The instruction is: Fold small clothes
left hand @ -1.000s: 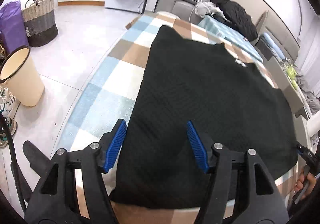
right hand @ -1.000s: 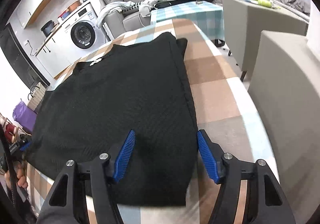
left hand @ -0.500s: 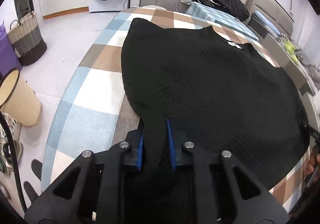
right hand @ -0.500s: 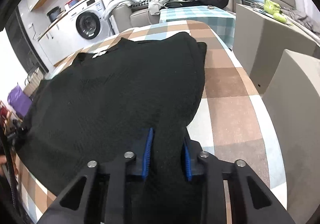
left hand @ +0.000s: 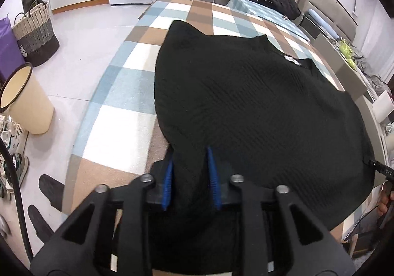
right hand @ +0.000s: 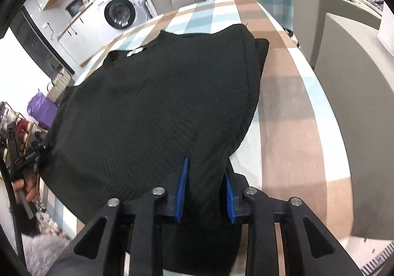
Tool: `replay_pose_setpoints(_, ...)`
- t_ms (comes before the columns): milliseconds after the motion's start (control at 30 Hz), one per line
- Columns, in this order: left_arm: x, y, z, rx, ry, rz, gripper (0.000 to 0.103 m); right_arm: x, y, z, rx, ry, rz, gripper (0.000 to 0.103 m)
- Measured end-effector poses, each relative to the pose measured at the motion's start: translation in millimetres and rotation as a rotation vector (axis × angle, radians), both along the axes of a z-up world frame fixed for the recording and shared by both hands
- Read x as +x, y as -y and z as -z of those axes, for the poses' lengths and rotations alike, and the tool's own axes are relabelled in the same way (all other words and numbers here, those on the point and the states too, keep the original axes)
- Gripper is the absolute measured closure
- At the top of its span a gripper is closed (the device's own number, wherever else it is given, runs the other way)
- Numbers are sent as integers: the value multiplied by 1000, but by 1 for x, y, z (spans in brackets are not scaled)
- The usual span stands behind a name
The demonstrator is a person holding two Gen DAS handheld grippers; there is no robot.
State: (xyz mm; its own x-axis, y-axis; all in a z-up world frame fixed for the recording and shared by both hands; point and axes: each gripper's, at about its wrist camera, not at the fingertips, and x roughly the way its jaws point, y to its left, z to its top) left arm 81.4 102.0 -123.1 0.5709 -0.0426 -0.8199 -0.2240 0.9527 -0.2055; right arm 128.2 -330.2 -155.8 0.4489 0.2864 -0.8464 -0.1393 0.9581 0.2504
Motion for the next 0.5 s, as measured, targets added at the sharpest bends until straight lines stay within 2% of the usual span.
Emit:
replay_pose_setpoints(33, -2, -3, -4, -5, 11, -7, 62, 1, 3, -7, -1, 25, 5, 60)
replay_pose_setpoints(67, -3, -7, -9, -16, 27, -13, 49, 3, 4, -12, 8, 46, 9, 56)
replay_pose_setpoints(167, 2, -17, -29, -23, 94, -22, 40, 21, 15, -33, 28, 122, 75, 48)
replay_pose_setpoints(233, 17, -23, -42, -14, 133, -13, 33, 43, 20, -40, 34, 153, 126, 48)
replay_pose_setpoints(333, 48, -31, -51, 16, 165, -28, 32, 83, 23, -41, 0, 181, 181, 48)
replay_pose_setpoints(500, 106, -49, -40, 3, 117, -75, 32, 139, 23, -23, -26, 149, 222, 48)
